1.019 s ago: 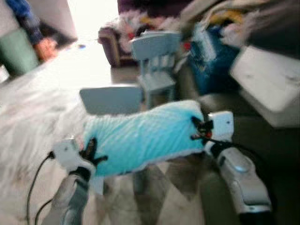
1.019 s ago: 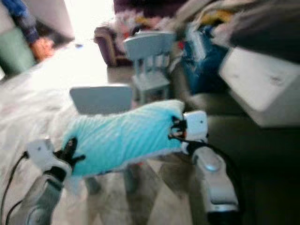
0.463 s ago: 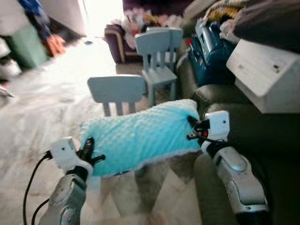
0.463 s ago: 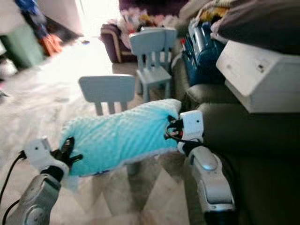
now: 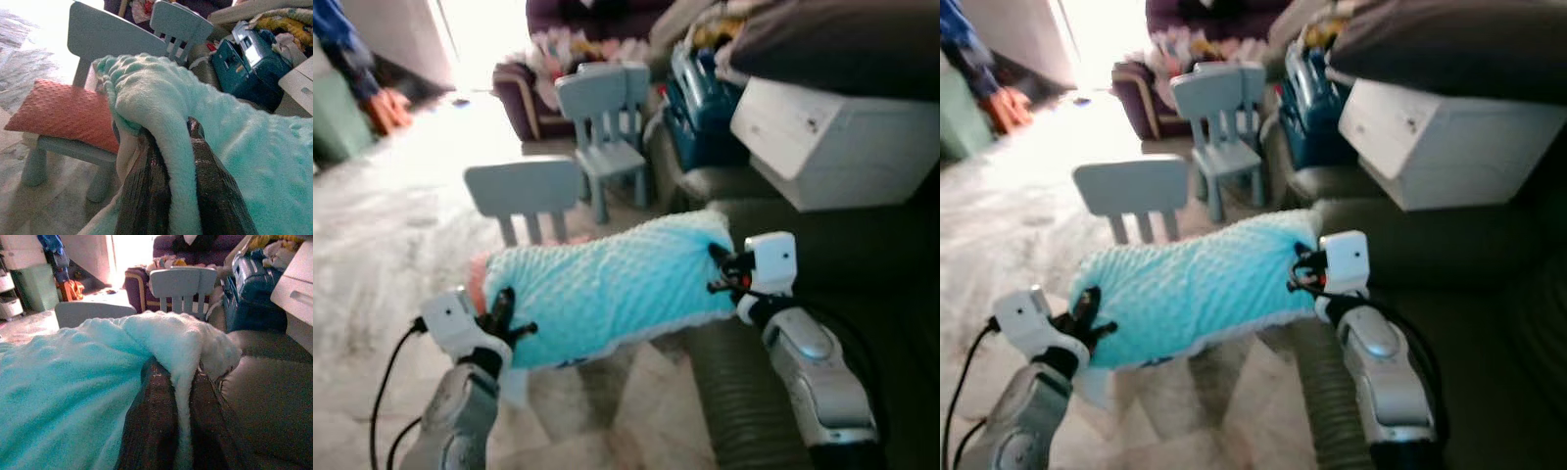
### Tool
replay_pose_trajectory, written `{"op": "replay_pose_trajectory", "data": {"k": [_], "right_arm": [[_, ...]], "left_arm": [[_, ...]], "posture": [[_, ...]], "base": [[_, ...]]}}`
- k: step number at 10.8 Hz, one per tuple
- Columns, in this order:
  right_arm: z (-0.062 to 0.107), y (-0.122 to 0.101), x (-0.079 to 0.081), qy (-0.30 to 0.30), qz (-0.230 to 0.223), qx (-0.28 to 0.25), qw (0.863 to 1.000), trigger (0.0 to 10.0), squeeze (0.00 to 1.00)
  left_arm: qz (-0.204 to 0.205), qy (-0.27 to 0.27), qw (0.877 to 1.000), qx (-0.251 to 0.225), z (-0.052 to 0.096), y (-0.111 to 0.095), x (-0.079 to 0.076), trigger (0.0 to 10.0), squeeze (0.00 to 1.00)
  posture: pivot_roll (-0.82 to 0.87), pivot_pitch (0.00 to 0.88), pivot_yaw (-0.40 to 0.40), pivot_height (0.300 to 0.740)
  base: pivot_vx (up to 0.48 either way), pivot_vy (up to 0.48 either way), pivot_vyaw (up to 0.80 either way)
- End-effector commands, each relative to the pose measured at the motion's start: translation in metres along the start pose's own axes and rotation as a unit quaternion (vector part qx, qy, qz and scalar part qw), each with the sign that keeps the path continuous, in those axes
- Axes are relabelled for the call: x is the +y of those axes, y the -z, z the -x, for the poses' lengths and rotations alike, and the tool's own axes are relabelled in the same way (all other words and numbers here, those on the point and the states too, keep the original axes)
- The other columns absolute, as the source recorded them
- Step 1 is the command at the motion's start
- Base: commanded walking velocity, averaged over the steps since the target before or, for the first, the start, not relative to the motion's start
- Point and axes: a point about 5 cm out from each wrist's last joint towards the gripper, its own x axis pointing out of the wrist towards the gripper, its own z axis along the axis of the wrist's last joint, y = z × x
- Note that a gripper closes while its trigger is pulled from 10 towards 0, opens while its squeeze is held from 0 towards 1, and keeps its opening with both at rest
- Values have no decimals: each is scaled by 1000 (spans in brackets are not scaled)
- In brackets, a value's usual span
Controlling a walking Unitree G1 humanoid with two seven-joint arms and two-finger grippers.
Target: Move the pillow to the sofa
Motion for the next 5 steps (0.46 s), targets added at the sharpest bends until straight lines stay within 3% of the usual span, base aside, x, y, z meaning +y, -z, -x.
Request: {"op": "replay_pose_trajectory", "data": {"k": [1, 5], "right_arm": [[-5, -10, 4, -8, 1, -19, 1000, 10000, 0], [-6, -10, 5, -9, 1, -21, 1000, 10000, 0]], "left_arm": [[-5, -1, 1000, -7, 1, -6, 3, 10000, 0], [-8, 1, 1000, -6, 0, -6, 3, 10000, 0]], "posture": [[-214, 0, 61, 740], [-213, 0, 63, 740]], "base": [[0, 476, 0], [0, 476, 0]]}}
